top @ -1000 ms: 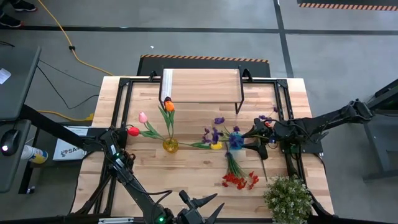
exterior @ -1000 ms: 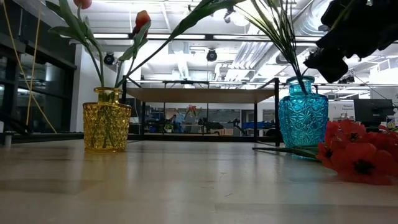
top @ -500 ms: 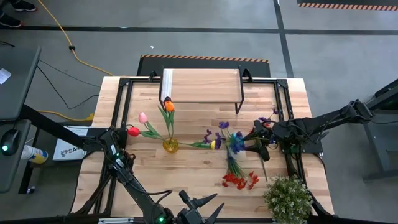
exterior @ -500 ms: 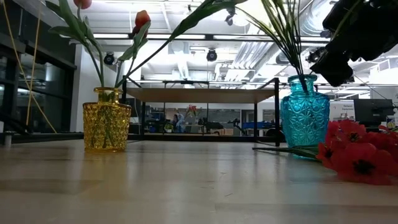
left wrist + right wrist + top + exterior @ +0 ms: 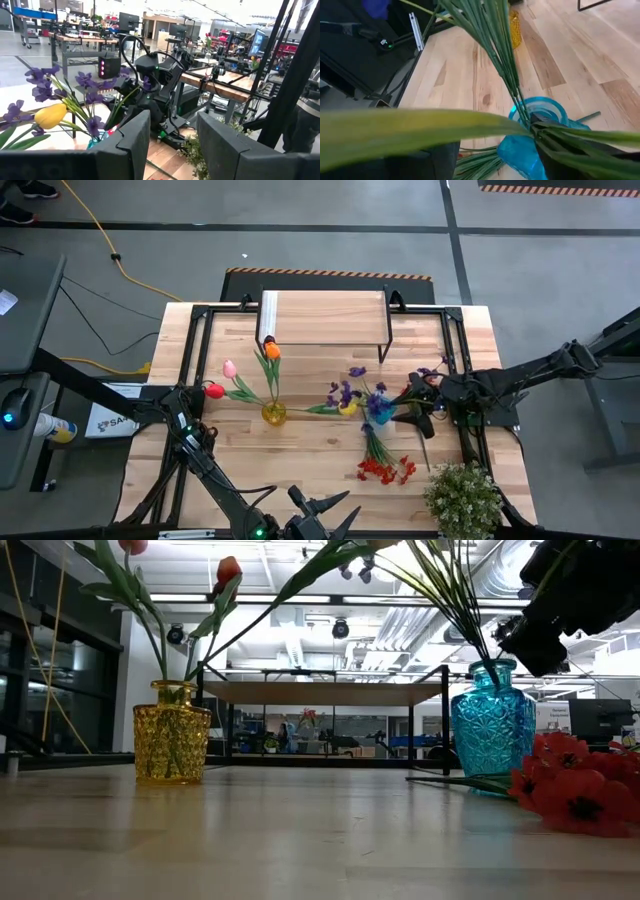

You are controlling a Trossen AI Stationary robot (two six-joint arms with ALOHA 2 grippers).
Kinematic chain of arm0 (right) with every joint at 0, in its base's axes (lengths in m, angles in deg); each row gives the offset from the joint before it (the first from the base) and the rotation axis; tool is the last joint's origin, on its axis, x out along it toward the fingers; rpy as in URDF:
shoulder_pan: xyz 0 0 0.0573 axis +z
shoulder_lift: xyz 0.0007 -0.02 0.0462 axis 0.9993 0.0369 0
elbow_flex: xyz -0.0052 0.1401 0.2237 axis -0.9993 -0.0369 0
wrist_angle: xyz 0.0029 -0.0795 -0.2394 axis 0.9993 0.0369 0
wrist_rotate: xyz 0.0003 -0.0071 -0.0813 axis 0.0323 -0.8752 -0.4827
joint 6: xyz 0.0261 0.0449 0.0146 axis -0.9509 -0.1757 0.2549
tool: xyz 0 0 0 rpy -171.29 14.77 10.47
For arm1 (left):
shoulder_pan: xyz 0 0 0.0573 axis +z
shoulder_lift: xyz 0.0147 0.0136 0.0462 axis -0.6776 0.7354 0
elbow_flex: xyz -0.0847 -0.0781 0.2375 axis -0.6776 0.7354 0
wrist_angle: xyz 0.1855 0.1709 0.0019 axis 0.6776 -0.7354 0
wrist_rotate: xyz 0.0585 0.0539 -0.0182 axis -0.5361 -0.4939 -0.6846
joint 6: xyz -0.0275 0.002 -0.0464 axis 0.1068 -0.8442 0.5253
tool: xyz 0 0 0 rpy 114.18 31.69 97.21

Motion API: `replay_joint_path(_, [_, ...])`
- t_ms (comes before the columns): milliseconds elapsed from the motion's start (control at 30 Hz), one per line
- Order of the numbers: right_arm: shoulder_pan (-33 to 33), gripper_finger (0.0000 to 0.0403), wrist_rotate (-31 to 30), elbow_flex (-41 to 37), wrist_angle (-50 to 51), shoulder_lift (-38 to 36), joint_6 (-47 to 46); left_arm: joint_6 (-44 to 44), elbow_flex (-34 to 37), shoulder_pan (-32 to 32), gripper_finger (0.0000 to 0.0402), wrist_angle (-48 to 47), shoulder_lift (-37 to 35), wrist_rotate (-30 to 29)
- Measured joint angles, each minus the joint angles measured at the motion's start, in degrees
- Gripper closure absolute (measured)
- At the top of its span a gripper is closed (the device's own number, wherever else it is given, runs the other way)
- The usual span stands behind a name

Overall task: Pick and place flowers into a vace then onto a shelf
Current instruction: Put the purple flowers into the blue vase

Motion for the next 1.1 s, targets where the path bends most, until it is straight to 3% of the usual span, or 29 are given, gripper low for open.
replay_joint_path(267, [-1.45, 0.0187, 0.09, 0.07, 2.49, -4.11, 1.09, 0.0, 0.0, 0.0, 0.0206, 0.0, 0.0, 0.0])
replay_joint_path(433, [-3.33, 0.0182, 3.42, 0.07, 6.88, -5.72, -0.4, 0.0, 0.0, -0.02, 0.0206, 0.0, 0.0, -0.02])
replay_joint_path(833, [-5.24, 0.0197, 10.46, 0.07, 6.95, -6.52, -0.52, 0.0, 0.0, 0.0, 0.0206, -0.02, 0.0, -1.42])
replay_joint_path(1100, [-5.33, 0.02, 10.44, 0.07, 6.68, -6.52, -1.01, 0.0, 0.0, 0.0, 0.0206, -0.02, 0.0, -1.52])
